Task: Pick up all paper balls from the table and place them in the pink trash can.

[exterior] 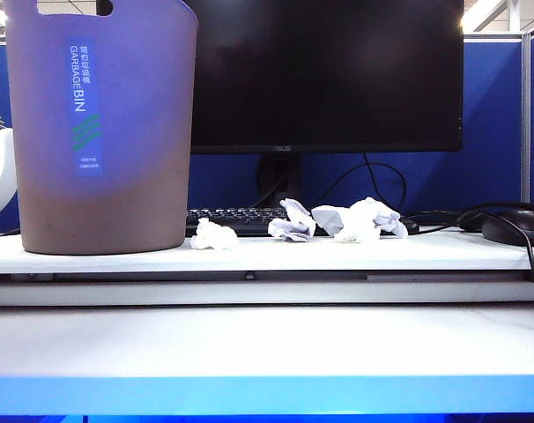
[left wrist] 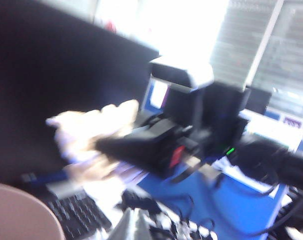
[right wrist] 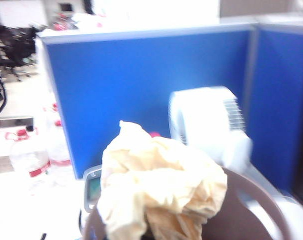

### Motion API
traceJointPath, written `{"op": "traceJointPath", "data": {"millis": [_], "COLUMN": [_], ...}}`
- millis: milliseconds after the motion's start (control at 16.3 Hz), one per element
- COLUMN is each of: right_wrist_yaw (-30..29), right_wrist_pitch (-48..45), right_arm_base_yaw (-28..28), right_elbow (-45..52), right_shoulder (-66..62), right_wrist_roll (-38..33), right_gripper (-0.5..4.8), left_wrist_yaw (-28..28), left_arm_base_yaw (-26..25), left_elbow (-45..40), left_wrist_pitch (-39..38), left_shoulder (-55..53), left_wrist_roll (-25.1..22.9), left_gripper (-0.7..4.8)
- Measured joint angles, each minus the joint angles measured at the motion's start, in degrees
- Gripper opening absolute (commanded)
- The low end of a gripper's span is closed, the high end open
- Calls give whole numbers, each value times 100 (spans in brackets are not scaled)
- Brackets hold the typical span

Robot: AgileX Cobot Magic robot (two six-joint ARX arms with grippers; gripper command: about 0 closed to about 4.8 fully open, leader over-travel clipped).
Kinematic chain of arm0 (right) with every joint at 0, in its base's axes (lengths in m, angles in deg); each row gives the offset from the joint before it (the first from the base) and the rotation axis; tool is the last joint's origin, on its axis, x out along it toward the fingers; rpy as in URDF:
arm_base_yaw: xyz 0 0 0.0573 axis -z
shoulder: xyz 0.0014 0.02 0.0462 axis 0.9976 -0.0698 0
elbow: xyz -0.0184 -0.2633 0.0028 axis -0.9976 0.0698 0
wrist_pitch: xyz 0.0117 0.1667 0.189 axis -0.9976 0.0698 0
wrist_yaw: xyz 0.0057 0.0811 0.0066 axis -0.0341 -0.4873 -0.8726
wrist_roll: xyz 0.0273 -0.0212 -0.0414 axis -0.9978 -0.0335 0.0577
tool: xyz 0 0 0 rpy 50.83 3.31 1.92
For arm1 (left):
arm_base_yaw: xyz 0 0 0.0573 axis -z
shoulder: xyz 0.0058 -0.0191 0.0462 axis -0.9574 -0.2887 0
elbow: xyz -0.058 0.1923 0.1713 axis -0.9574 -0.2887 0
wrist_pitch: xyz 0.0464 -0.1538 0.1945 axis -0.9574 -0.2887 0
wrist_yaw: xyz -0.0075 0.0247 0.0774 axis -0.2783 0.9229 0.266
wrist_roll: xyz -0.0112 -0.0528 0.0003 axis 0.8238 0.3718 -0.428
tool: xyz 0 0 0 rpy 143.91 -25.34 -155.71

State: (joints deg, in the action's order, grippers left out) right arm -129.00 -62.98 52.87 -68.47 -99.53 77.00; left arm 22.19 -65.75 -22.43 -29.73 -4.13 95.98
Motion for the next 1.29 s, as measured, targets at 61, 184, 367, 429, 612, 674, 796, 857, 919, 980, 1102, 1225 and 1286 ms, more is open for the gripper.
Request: {"op": "traceJointPath", "data": {"millis": [61,184,367,429,612,674,796,857,919,980,1102,1225,1286], "right_wrist_yaw": [83,472,909,981,1021,1045,1646,1755,1794,1814,1884,1917,1906], "right_wrist_pitch": [13,57,136,63,61,59,1226,2094,2844,4227,5847,5654,5309], "right_arm_base_yaw": [-151,-483,-575,-551,-354,-208,442,697,839,975,984,815,719], "right_elbow": [-232,-564,-584,-586,-579,-590,-649,-647,-647,-638,-118,660,1034], "right_shoulder": [-229,-741,-870,-820,-280,17,984,1233,1364,1453,1327,1161,1056], "right_wrist_roll": [-20,-35,-37,-63,-55,-42,522,761,935,1296,1827,1840,1816], "right_gripper": [0,303,465,479,479,479,479,479,479,479,479,479,479], "left_wrist_yaw": [-57,-221,-435,-446,-601,-632,-487,-304,-96,120,345,424,490], "left_arm_base_yaw": [-72,-61,-63,-63,20,177,1049,1281,1453,1576,1545,1558,1556], "left_elbow": [2,7,7,7,7,9,0,-4,0,0,0,2,2], "left_wrist_pitch": [20,-76,-149,-151,-330,-487,-1069,-1121,-1088,-1010,-645,-361,-271], "left_shoulder": [76,208,350,350,249,195,-42,-55,-50,-50,-52,-22,20], "left_wrist_roll": [37,61,79,79,79,48,-339,-426,-511,-614,-678,-699,-708], "left_gripper": [-5,-5,41,108,187,187,186,185,185,185,185,184,183]}}
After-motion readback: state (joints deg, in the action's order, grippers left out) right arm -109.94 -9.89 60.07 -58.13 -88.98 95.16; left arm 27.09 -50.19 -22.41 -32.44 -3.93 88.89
